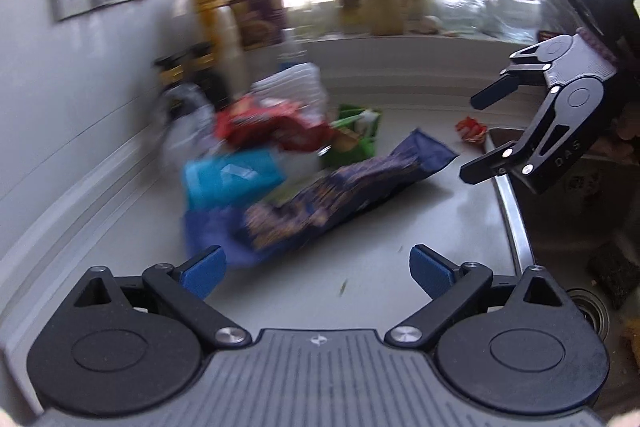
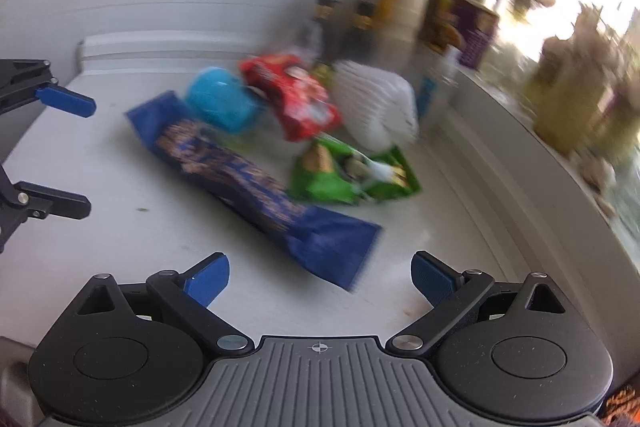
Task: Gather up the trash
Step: 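Grasp the blue snack bag with left tool while right tool grasps red wrapper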
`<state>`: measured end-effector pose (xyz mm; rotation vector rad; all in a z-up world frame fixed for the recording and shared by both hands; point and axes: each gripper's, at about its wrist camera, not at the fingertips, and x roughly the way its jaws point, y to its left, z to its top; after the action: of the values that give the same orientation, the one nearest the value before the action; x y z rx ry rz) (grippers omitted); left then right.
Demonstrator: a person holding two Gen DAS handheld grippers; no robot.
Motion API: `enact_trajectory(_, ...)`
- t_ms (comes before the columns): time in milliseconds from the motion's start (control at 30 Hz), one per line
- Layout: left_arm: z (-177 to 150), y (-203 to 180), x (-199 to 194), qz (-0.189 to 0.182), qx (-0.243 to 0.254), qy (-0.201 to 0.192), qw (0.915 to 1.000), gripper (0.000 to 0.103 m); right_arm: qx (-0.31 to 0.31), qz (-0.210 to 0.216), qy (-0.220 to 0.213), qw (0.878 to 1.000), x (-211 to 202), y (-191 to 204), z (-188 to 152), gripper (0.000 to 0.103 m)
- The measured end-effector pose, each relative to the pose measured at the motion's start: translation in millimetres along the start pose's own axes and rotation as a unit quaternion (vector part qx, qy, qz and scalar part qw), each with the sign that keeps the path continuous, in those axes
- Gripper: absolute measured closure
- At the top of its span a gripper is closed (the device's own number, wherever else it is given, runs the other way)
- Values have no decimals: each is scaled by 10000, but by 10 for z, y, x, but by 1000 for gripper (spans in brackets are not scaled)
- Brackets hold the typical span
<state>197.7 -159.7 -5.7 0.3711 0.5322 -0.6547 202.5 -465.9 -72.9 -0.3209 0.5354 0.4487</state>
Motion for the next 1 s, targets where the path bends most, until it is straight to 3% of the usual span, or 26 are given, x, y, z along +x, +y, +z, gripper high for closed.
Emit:
enact_trajectory(300, 218, -119, 477, -169, 580, 146, 9981, 18, 489, -288, 307, 9979, 292, -365, -188, 7)
enact_trajectory(500, 282, -140, 642, -332, 745, 258, 9963, 22, 877, -389, 391, 9946, 422, -561, -255, 15)
enact_trajectory(667, 309, -165, 716, -323, 838, 332, 9954, 29, 1228, -323, 357, 9913, 458, -681, -250, 33)
enact_trajectory(733, 307, -165, 723, -322, 831, 363, 9954, 41, 1260, -316, 339, 9909, 467, -693, -232, 50)
enact_trajectory(833, 293, -163, 747, -316, 834, 473, 9949, 53, 1304, -279, 354, 9904, 493, -711, -185, 68)
enact_trajectory(1000, 287, -170, 745, -292, 829, 443, 9951, 61, 1177, -376, 360, 9917, 496, -655, -158, 72)
